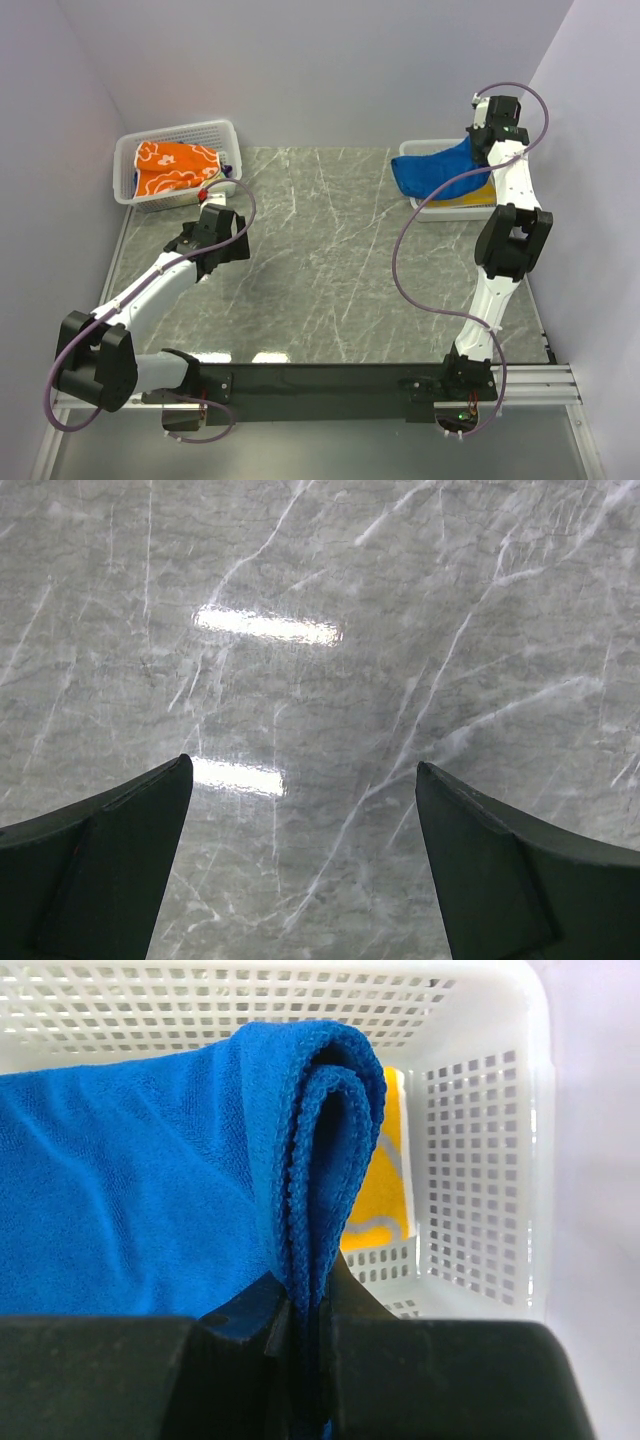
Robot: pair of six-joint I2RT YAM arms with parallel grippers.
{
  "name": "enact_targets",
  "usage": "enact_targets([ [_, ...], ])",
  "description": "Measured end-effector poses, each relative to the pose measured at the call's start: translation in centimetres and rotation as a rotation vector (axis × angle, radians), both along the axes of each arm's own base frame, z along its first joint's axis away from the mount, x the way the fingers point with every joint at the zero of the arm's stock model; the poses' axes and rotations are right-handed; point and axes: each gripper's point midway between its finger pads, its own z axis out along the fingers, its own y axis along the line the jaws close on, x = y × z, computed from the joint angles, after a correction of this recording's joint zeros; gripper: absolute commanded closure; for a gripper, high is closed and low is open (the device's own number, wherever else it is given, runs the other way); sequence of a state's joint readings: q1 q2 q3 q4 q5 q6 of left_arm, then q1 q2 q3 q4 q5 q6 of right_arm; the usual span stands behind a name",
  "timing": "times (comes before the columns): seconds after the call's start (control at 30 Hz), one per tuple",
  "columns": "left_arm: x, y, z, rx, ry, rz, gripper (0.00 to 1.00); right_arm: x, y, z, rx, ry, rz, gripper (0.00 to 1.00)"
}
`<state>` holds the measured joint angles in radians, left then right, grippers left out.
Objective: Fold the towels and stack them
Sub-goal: Neatly place the folded towel into the bin
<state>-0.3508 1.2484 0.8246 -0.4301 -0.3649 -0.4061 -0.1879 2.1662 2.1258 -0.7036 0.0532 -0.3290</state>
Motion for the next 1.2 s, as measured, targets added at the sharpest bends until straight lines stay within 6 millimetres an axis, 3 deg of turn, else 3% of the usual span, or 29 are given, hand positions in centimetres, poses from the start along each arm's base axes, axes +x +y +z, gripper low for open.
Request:
enact_targets([
  [0.67,0.0,0.0,-0.4,0.005,0.012,-0.002,0.02,0.1,-0.8,-0.6,-0.041,0.011,-0.016,1.00],
  [0.97,0.0,0.0,-0.5,0.006,0.016,-0.002,0.02,-0.6,-2.2,-6.1,-0.078,0.106,-0.094,0.97],
  [1.07,0.0,0.0,-0.7,0.008,0.021,-0.002,0.02,-0.5,-2.9,-7.0,-0.099,0.116,-0.130,0.88],
  [1.1,0.0,0.0,-0.7,0.008,0.021,-0.002,0.02,-0.5,-3.1,-7.2,-0.105,0.115,-0.142,0.76],
  [1.17,0.0,0.0,-0.7,0.008,0.022,-0.002,0.02,-0.3,-3.6,-7.6,-0.122,0.110,-0.170,0.64],
  [1.2,0.0,0.0,-0.7,0.008,0.021,-0.002,0.02,-0.3,-3.8,-7.8,-0.130,0.110,-0.181,0.53],
])
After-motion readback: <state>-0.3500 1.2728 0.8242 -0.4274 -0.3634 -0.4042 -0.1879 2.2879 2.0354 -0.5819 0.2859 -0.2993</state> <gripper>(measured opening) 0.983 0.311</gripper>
